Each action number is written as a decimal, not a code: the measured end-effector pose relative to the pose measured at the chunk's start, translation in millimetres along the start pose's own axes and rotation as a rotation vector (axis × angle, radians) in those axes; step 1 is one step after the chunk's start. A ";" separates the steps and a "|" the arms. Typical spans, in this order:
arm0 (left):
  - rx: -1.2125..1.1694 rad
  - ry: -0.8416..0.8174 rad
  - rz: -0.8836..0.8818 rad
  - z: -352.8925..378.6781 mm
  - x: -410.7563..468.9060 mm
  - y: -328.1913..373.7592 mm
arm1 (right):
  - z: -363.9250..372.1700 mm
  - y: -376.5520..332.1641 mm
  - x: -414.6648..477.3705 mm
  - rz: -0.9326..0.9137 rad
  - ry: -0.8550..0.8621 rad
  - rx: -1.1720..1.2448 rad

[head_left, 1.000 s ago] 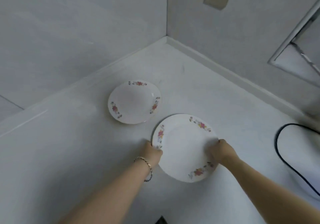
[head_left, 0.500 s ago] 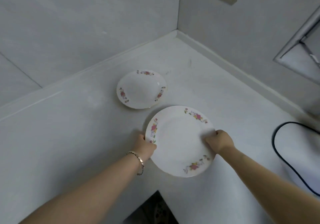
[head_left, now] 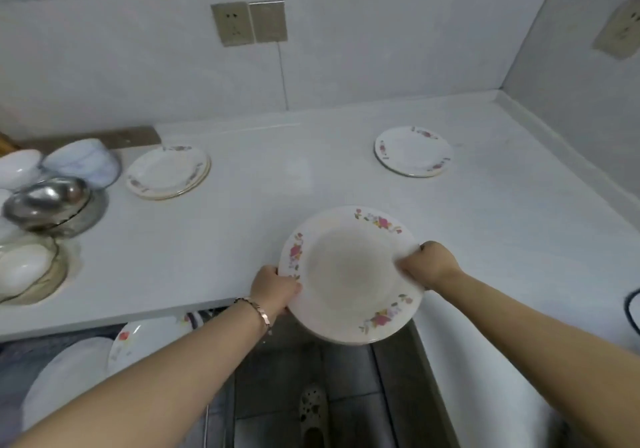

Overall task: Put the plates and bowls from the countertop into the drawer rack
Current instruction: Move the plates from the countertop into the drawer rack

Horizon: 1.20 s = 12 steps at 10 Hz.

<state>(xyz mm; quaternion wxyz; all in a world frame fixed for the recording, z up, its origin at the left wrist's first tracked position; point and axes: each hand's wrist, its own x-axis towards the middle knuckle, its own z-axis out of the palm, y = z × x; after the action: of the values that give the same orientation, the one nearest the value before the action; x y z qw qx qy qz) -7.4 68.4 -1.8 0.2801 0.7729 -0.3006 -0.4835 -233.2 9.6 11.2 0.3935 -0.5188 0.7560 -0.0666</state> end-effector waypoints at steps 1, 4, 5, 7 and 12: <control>-0.081 0.060 -0.054 -54.7 -20.9 -42.4 | 45.1 -27.8 -37.6 -0.056 -0.084 -0.044; -0.187 0.191 -0.199 -222.7 -34.4 -173.5 | 217.6 -111.7 -120.1 -0.185 -0.270 -0.165; -0.197 0.163 -0.244 -278.9 -26.7 -214.9 | 281.8 -133.9 -140.6 -0.174 -0.302 -0.145; -0.141 0.143 -0.328 -376.0 12.3 -291.3 | 405.2 -166.6 -173.2 -0.055 -0.377 -0.090; 0.124 0.257 -0.476 -466.2 137.8 -411.5 | 598.5 -212.4 -140.7 -0.017 -0.435 -0.102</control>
<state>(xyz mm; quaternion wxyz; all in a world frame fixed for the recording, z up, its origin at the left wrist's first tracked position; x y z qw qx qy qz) 547.7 306.0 -204.3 0.1468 0.8924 -0.1015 -0.4145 341.1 215.2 -214.5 0.5199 -0.5465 0.6514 0.0821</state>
